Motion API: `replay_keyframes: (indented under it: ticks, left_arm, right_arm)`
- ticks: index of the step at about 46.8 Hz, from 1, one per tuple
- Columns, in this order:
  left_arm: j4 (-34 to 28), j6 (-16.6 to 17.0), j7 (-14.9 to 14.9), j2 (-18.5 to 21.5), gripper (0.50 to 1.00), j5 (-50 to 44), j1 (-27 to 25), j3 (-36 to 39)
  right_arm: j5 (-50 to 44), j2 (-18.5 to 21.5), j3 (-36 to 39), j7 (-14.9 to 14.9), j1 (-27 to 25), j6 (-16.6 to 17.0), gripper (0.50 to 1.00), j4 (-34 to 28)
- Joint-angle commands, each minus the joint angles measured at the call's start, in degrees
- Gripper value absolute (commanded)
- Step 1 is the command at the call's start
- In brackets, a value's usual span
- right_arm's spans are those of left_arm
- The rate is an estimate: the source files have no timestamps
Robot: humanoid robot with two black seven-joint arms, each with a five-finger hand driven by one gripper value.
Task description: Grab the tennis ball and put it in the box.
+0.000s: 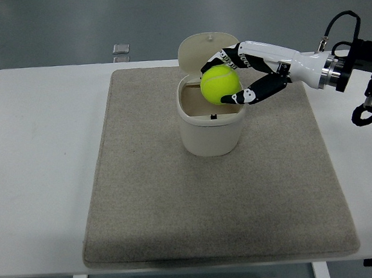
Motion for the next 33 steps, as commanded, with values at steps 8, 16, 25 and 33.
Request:
replay_keyframes:
  ticks: [8, 16, 25, 33]
  left_arm:
    - [0.0, 0.0, 0.0, 0.0, 0.992, 0.0, 0.0, 0.1]
    - [0.0, 0.0, 0.0, 0.0, 0.992, 0.0, 0.0, 0.0]
    - [0.0, 0.0, 0.0, 0.0, 0.992, 0.0, 0.0, 0.0]
    - [0.0, 0.0, 0.0, 0.0, 0.992, 0.0, 0.0, 0.1]
  right_arm:
    - [-0.3, 0.0, 0.0, 0.0, -0.7, 0.0, 0.866, -0.1]
    - [-0.3, 0.0, 0.1, 0.0, -1.2, 0.1, 0.889, -0.1]
    - [0.4, -1.2, 0.5, 0.0, -1.2, 2.2, 0.889, 0.3]
    - [8.5, -4.3, 1.2, -1.6, -1.5, 8.6, 0.889, 0.5]
